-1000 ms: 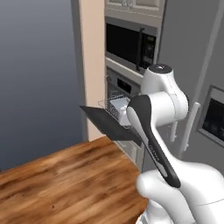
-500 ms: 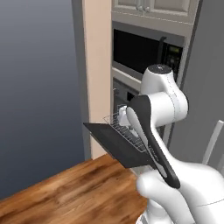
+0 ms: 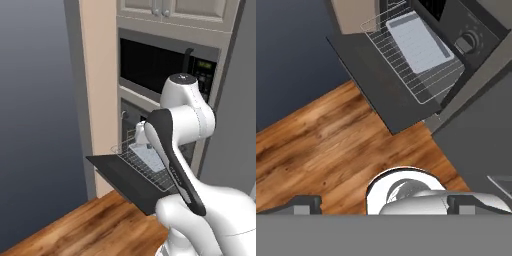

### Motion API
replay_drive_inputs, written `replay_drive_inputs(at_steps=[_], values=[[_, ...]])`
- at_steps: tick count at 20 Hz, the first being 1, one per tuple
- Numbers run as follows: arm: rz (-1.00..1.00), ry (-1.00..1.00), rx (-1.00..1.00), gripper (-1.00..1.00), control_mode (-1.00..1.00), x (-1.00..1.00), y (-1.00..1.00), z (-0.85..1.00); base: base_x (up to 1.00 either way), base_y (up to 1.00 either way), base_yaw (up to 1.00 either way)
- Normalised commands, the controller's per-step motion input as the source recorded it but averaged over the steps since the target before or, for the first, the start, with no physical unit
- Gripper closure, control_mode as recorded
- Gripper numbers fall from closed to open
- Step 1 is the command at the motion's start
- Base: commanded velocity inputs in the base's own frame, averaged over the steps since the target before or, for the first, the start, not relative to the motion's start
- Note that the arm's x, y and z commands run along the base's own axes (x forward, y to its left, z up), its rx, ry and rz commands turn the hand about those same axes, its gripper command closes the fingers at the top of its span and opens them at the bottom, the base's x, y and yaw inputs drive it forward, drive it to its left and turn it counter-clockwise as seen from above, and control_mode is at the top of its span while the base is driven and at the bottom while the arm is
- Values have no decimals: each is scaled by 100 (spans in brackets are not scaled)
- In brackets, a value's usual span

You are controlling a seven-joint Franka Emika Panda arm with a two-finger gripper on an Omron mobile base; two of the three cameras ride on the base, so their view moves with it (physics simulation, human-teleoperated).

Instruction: Take the baked cake out of the oven and place it on the plate for cooling. Then close the oven door.

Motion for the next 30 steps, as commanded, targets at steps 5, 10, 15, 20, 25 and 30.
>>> replay_drive_inputs(at_steps=[5, 10, 15, 20, 25, 30], values=[[0, 0, 0, -100, 100, 0, 0, 0, 79, 0, -14], [0, 0, 0, -100, 100, 0, 0, 0, 43, 0, -6], [0, 7, -9, -100, -100, 15, 6, -84, 0, 0, 0], [4, 8, -10, -100, -100, 68, 4, -100, 0, 0, 0], [3, 16, -2, -100, -100, 65, 0, -100, 0, 0, 0], [0, 10, 0, -100, -100, 43, 0, -100, 0, 0, 0]])
